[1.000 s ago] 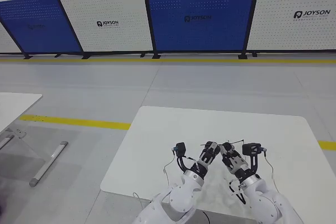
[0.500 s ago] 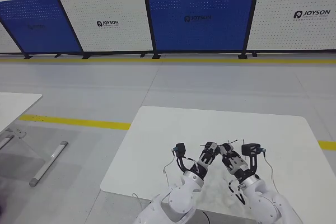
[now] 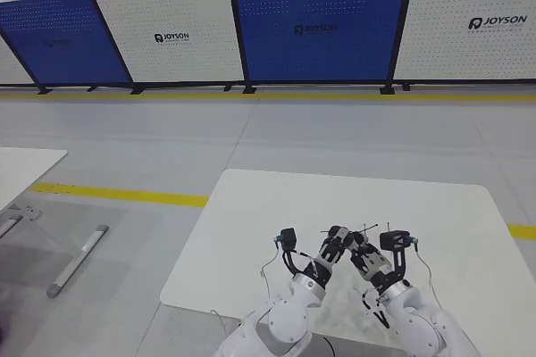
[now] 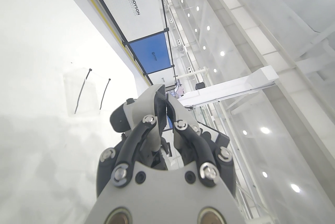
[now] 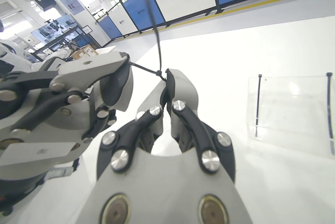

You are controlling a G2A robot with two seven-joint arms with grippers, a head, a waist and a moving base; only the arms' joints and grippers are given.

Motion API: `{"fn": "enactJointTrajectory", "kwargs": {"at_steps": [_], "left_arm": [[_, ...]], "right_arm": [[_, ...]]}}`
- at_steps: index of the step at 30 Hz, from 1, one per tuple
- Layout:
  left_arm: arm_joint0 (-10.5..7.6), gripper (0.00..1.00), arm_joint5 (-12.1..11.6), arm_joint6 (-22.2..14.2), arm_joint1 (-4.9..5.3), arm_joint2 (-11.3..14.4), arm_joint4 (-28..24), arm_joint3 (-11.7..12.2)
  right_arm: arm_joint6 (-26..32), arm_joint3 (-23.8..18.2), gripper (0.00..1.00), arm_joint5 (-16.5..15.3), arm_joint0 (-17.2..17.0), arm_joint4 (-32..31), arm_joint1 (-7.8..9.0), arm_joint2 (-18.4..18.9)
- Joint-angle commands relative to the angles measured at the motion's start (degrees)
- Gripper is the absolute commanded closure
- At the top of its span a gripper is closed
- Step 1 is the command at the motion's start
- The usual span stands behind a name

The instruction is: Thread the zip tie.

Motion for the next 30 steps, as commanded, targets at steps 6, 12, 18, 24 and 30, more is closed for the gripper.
{"fn": "enactJointTrajectory", "kwargs": {"at_steps": [6, 12, 18, 24, 30], "left_arm": [[0.81, 1.00, -0.6, -0.7, 0.18, -0.4, 0.0, -1.7], [1.74, 1.00, -1.3, -1.2, 0.42, -0.8, 0.4, -3.7], [2.51, 1.00, -1.7, -1.7, 0.61, -1.0, 0.7, -5.4], [2.97, 1.00, -2.1, -2.2, 0.75, -1.2, 0.6, -6.5], [3.29, 1.00, -2.3, -2.3, 0.87, -1.3, 0.7, -7.1]], "right_arm": [[0.1, 0.4, 1.00, 0.1, 0.1, -0.2, 0.06, -0.4], [0.2, 1.0, 1.00, 0.2, 0.4, -0.2, 0.08, -0.8], [0.2, 1.4, 1.00, 0.4, 0.7, -0.4, 0.08, -1.2], [0.2, 1.8, 1.00, 0.7, 0.9, -0.6, 0.10, -1.6], [0.0, 2.0, 1.00, 0.9, 1.0, -0.5, 0.11, -1.8]]}}
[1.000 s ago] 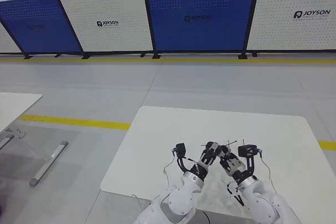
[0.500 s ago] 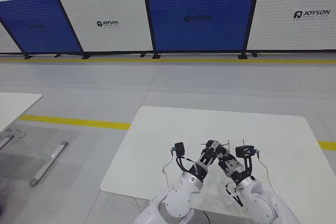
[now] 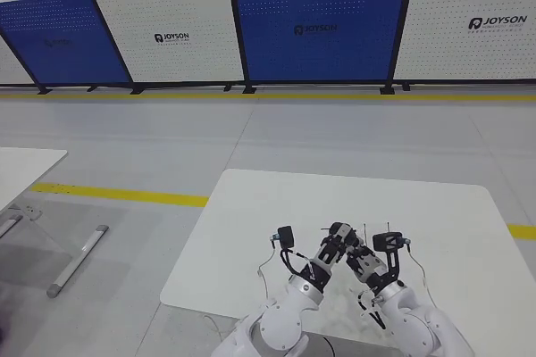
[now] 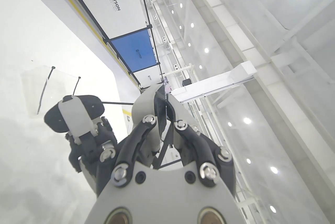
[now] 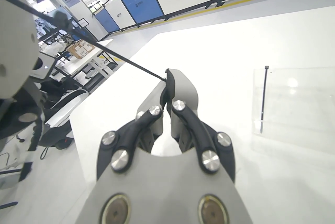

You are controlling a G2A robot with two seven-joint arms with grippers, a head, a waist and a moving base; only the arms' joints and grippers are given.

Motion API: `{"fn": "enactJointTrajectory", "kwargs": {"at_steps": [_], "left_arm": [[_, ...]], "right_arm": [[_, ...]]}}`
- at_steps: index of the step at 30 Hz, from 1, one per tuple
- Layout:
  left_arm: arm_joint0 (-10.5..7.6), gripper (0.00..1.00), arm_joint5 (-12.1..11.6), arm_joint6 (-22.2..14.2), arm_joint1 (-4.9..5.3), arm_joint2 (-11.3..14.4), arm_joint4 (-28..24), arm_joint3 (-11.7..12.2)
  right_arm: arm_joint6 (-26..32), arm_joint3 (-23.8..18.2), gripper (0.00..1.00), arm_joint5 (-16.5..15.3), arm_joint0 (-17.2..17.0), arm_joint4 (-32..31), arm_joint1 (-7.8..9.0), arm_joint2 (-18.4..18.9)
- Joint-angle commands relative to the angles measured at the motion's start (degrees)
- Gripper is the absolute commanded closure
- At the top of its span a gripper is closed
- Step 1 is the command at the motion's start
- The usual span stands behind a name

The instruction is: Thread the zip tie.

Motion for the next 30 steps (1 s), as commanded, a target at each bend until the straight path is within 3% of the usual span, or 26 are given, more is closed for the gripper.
{"fn": "enactJointTrajectory", "kwargs": {"at_steps": [1, 2, 3, 4, 11, 18, 25, 30], "left_arm": [[0.04, 1.00, 0.0, 0.1, 0.03, -0.1, 0.1, -0.1], [-0.07, 1.00, 0.2, 0.8, 0.03, -0.2, 0.6, 0.0], [-0.17, 1.00, 0.4, 1.3, 0.01, -0.3, 0.9, 0.2], [-0.28, 1.00, 0.6, 1.7, -0.01, -0.4, 1.0, 0.4], [-0.02, 1.00, 0.9, 5.4, 0.22, -4.1, 0.1, 1.0], [0.95, 1.00, 1.9, 7.4, 0.65, -7.9, 0.5, 0.2], [0.71, 1.00, 4.8, 6.9, 0.63, -7.7, 1.6, 0.9], [0.71, 1.00, 4.8, 6.9, 0.63, -7.7, 1.6, 0.9]], "right_arm": [[-0.1, 0.0, 1.00, 0.0, 0.0, 0.2, 0.00, 0.0], [-0.4, 0.0, 1.00, 0.2, 0.0, 0.8, -0.02, 0.1], [-0.6, -0.1, 0.81, 0.3, -0.1, 1.2, -0.02, 0.2], [-0.9, -0.2, 0.00, 0.6, -0.2, 1.5, -0.02, 0.4], [-5.6, -3.2, 0.00, 0.3, -2.6, 7.0, 0.33, 4.9], [-11.9, -6.3, 0.00, -4.3, -5.8, 19.1, 0.53, 10.8], [-10.8, -7.3, 0.00, -6.1, -7.0, 23.4, 0.69, 12.4], [-10.8, -7.3, 0.00, -6.1, -7.0, 23.4, 0.69, 12.4]]}}
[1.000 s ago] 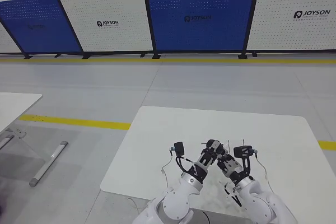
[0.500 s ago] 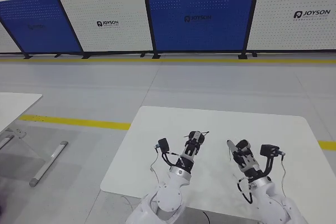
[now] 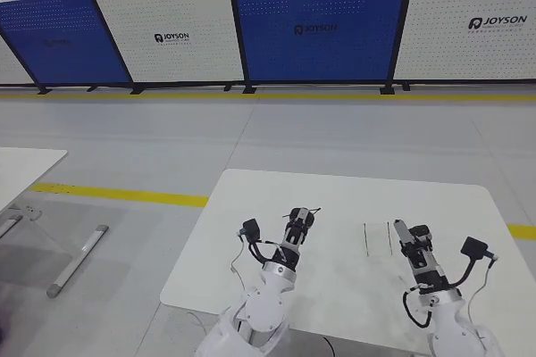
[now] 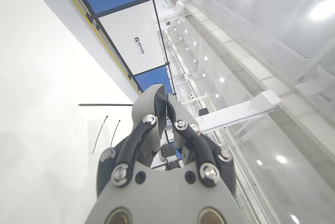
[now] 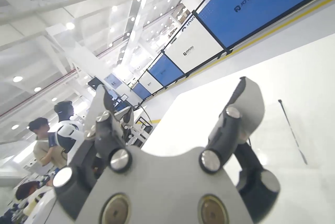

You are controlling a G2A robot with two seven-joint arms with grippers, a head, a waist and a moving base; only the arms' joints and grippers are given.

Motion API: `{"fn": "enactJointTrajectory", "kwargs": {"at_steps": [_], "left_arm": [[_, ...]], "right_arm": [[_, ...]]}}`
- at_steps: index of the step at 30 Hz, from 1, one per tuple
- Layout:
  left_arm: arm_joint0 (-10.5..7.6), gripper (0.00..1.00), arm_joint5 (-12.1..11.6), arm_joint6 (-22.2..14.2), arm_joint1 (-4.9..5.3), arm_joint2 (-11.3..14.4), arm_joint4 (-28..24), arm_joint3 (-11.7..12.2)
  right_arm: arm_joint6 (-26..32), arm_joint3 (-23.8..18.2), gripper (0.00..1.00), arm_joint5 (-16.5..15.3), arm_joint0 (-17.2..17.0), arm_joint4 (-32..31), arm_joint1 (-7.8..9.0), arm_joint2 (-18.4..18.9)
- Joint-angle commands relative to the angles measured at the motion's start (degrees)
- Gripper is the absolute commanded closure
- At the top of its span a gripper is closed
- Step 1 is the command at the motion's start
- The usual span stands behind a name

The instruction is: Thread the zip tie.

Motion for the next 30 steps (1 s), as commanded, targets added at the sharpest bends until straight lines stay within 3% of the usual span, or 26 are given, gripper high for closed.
{"fn": "enactJointTrajectory", "kwargs": {"at_steps": [1, 5, 8, 9, 13, 18, 21, 23, 30], "left_arm": [[0.00, 1.00, 0.0, 0.0, 0.00, 0.0, 0.0, 0.0], [-0.33, 1.00, -0.1, 1.0, 0.03, 0.0, 2.2, 0.6], [-1.05, 1.00, -0.4, 6.2, -0.19, 0.0, 5.6, 2.3], [-1.35, 1.00, -0.5, 7.9, -0.36, -0.2, 5.2, 3.0], [-1.40, 1.00, -0.3, 10.0, -0.44, -1.5, 4.5, 3.5], [-1.48, 1.00, 0.7, 12.6, -0.40, -3.6, 5.5, 4.5], [-2.27, 1.00, 1.2, 16.1, -0.48, -3.9, 9.7, 7.3], [-2.78, 1.00, 1.4, 15.9, -0.66, -3.6, 9.1, 8.6], [-2.78, 1.00, 1.4, 15.9, -0.66, -3.6, 9.1, 8.6]], "right_arm": [[0.0, 0.0, 0.00, 0.0, 0.0, 0.0, 0.00, 0.0], [0.4, 0.2, 0.00, 1.1, 0.1, 0.5, -0.05, -0.1], [-1.7, 0.6, 0.00, 4.5, 0.7, 3.8, -0.33, 0.6], [-2.8, 0.5, 0.00, 5.9, 0.7, 9.4, -0.51, 2.0], [-3.9, -0.1, 0.00, 8.3, 0.4, 16.8, -0.53, 5.9], [-5.2, -0.6, 0.00, 11.1, -0.9, 21.2, -0.43, 10.4], [-5.0, -0.7, 0.00, 12.6, -1.4, 21.7, -0.45, 11.1], [-4.9, -0.6, 0.00, 12.9, -1.4, 21.8, -0.46, 11.1], [-4.9, -0.6, 0.00, 12.9, -1.4, 21.8, -0.46, 11.1]]}}
